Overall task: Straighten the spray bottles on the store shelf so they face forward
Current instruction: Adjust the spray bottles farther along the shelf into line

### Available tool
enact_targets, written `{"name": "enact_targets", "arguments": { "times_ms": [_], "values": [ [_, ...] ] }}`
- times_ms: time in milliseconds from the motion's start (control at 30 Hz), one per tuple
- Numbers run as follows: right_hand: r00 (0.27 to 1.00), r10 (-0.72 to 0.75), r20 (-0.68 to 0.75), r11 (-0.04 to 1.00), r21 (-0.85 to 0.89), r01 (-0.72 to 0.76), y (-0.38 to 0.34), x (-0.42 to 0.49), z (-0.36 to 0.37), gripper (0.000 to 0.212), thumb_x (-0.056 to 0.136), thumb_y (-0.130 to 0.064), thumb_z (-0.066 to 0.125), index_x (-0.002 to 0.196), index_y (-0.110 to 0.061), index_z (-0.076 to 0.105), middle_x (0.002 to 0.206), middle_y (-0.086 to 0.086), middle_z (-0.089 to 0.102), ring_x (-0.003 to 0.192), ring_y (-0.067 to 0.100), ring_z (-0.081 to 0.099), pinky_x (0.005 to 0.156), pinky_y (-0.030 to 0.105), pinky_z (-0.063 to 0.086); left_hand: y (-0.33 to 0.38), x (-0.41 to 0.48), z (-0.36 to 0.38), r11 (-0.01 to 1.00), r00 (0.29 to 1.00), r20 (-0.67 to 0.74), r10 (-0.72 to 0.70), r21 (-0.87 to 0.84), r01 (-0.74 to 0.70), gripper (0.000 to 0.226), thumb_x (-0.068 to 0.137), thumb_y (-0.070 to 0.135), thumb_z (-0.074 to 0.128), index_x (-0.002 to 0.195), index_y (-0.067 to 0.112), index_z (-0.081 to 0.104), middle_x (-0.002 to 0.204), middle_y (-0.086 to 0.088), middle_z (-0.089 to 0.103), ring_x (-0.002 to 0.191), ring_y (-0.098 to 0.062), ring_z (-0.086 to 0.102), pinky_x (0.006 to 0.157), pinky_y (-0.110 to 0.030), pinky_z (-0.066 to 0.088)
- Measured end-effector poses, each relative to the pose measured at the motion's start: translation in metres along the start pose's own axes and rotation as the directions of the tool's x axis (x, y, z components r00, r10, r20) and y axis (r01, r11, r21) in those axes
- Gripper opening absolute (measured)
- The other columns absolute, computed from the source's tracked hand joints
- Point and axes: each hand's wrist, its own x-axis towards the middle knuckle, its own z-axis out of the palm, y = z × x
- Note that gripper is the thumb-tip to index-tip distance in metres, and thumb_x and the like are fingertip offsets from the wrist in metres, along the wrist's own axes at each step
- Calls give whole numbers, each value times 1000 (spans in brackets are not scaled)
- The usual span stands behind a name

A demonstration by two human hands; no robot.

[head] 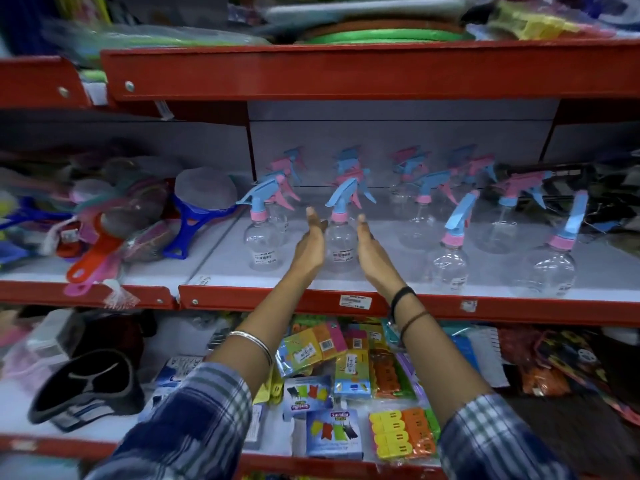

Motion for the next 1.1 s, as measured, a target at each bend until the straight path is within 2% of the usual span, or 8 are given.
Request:
{"name": "enact_targets", "arguments": {
  "times_ms": [233,433,633,700,800,867,967,1100],
  "values": [
    [996,-20,-92,999,40,24,4,-15,0,97,70,-85,11,135,-22,46,142,10,49,129,28,46,111,50,32,-4,-23,-21,994,995,98,35,99,-44,104,65,81,-6,136,25,45,139,-13,52,116,-29,54,91,-36,30],
    [991,-70,-114,997,6,72,9,-32,0,68,82,-75,10,101,-27,55,108,7,60,108,28,56,102,51,40,-5,-44,-31,988,988,139,63,133,-82,90,78,70,-6,136,25,46,142,-9,49,126,-29,48,100,-43,26],
    [983,-65,-174,997,23,70,15,-42,4,75,81,-76,14,112,-22,57,113,6,61,108,24,56,101,47,42,-10,-54,-35,988,987,136,87,115,-103,87,81,68,-5,134,24,48,143,-8,49,128,-29,46,106,-44,25],
    [948,-110,-299,992,23,123,17,-48,12,70,89,-66,18,111,-13,58,117,11,60,108,23,54,97,40,42,-16,-56,-39,990,991,48,128,59,-130,88,80,69,-2,129,21,53,139,-6,53,126,-27,48,108,-44,27],
    [768,-338,-544,912,12,409,12,-67,29,51,95,-48,27,104,-11,60,111,10,60,103,21,57,86,34,46,-25,-53,-54,974,955,-230,187,-83,-210,72,89,62,9,121,19,57,131,-4,54,120,-23,50,105,-44,35],
    [703,-497,-509,820,-10,573,6,-72,45,41,95,-40,28,105,-18,61,108,2,62,101,14,59,83,30,48,-30,-43,-73,961,918,-361,165,-150,-232,60,95,52,13,126,17,51,133,-4,47,122,-19,44,104,-35,32],
    [815,-504,-285,837,72,543,-9,-61,79,49,92,-48,25,112,-19,60,113,-4,62,104,5,59,88,25,46,-33,-18,-103,968,930,-360,70,-201,-151,62,95,50,14,142,14,32,152,-7,29,137,-20,30,106,-27,20],
    [967,-247,-55,969,14,248,-39,-33,117,64,93,-58,17,136,-17,42,144,6,46,127,11,43,103,27,30,-33,7,-127,987,989,-144,-38,-158,15,77,88,63,4,145,16,26,156,-8,25,142,-24,25,114,-39,17]
  ]
}}
